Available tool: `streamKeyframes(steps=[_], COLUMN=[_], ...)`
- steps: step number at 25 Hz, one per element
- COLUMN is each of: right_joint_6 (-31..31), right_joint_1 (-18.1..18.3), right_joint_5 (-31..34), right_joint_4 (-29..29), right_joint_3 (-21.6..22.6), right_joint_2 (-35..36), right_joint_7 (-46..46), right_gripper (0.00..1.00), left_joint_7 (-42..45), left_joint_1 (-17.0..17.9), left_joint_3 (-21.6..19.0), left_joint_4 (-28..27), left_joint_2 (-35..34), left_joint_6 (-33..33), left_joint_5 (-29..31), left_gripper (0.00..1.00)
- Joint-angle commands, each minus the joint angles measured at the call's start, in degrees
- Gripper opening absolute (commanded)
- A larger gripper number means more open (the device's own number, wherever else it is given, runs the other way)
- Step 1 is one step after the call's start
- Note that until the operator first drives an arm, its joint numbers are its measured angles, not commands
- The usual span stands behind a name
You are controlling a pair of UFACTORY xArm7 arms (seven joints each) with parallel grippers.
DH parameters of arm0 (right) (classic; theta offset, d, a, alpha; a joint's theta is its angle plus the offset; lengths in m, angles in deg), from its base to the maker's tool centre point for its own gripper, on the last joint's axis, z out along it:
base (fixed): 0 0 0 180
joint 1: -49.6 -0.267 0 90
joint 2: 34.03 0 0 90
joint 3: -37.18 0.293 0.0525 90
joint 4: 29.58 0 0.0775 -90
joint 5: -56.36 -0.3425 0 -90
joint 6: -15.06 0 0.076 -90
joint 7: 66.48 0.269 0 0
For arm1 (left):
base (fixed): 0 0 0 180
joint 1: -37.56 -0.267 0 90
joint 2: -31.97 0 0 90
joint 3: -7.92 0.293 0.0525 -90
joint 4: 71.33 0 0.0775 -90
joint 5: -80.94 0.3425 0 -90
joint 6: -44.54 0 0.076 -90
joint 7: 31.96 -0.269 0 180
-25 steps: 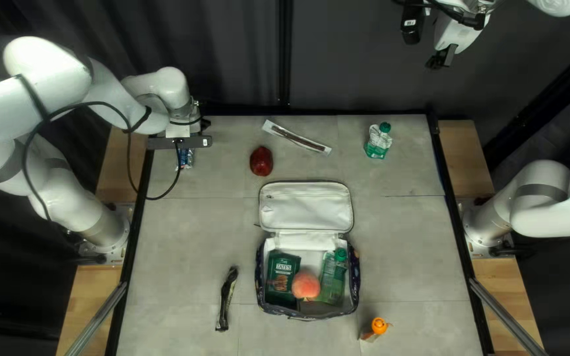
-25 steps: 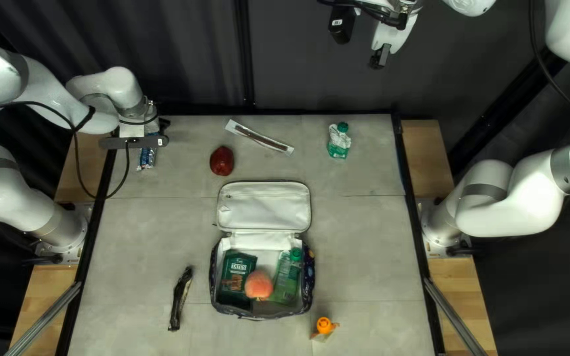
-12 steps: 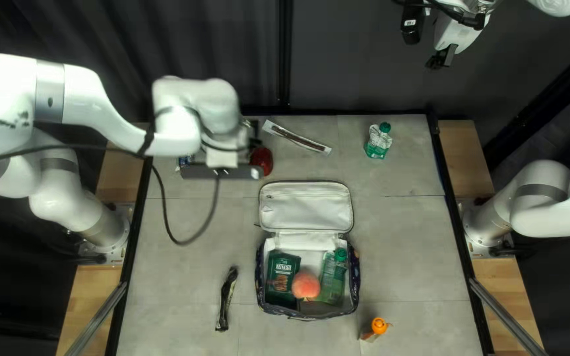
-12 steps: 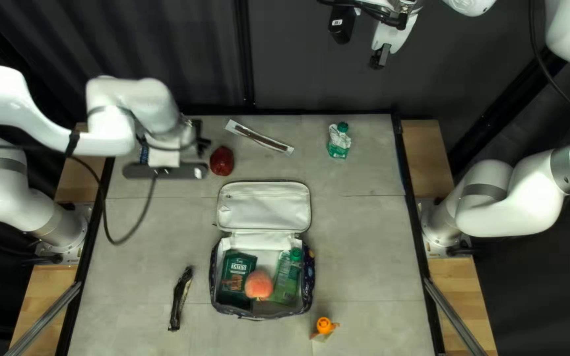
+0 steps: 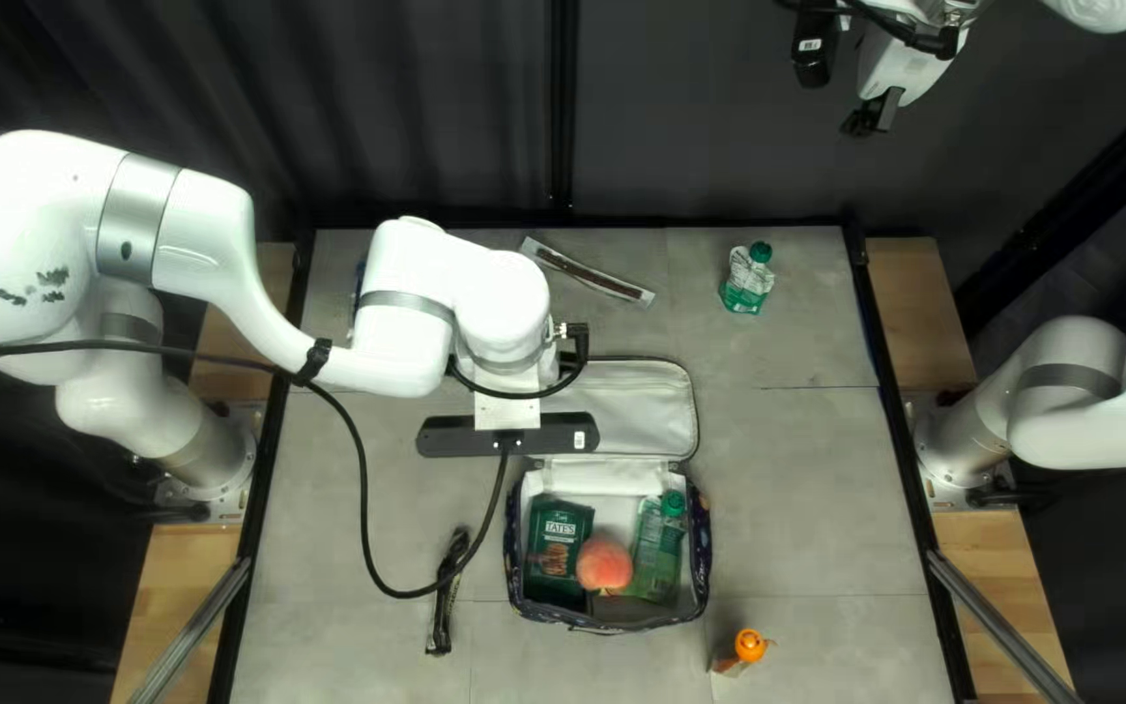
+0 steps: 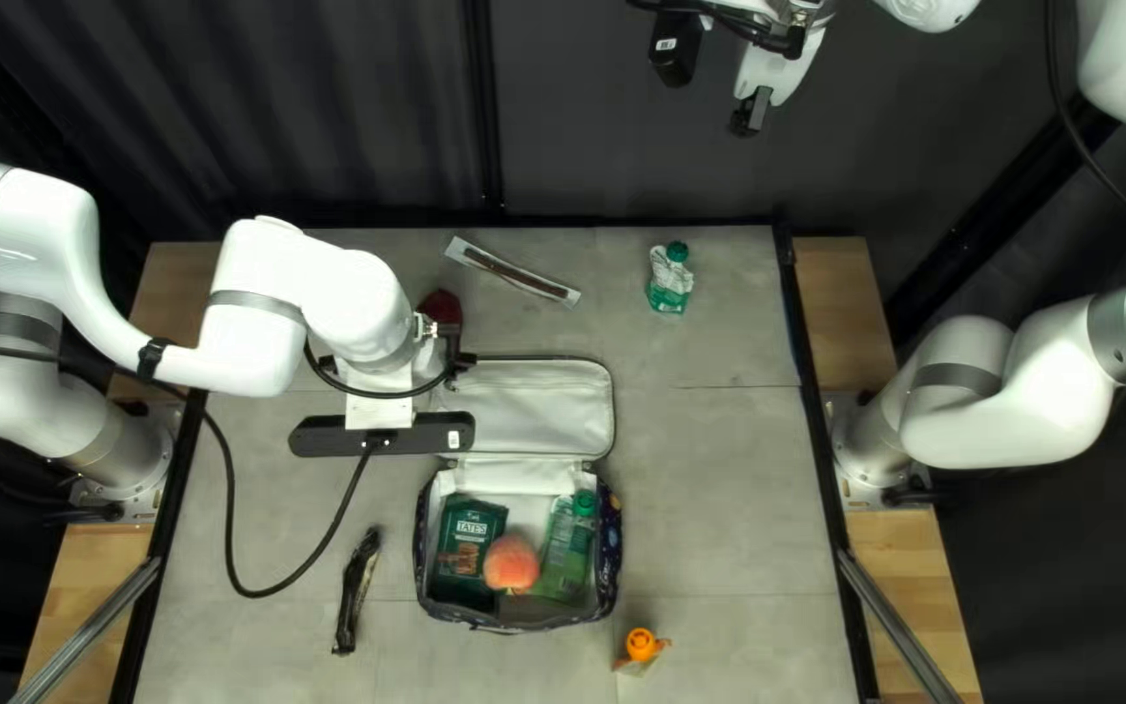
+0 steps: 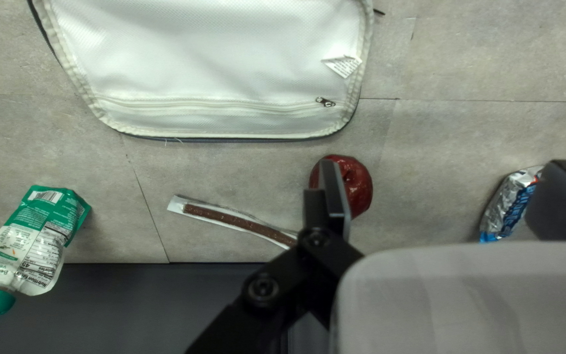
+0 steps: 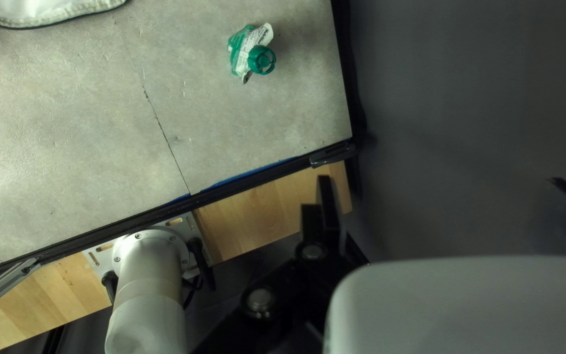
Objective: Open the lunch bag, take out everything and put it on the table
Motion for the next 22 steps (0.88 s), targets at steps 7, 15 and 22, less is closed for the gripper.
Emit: streamKeyframes(steps=[7, 15, 22], right_joint_6=[0.0, 0.0, 0.0], right_joint_1=[0.0, 0.0, 0.0], right_joint_5=[0.0, 0.0, 0.0], right_joint_4=[0.0, 0.0, 0.0], right_joint_3=[0.0, 0.0, 0.0], right_joint_2=[0.0, 0.0, 0.0], right_joint_7=[0.0, 0.0, 0.0], right_gripper=[1.0, 1.0, 1.0], left_joint_7=[9.39, 8.4, 7.57], left_joint_1=[7.38, 8.15, 8.52], left_joint_3=[-1.52, -1.97, -2.48], left_joint_4=[-9.44, -9.07, -8.88], left_joint_2=[14.04, 16.21, 16.24], left_joint_6=[2.71, 7.63, 8.31], left_joint_5=[3.39, 4.95, 5.21], left_gripper=[1.0, 1.0, 1.0])
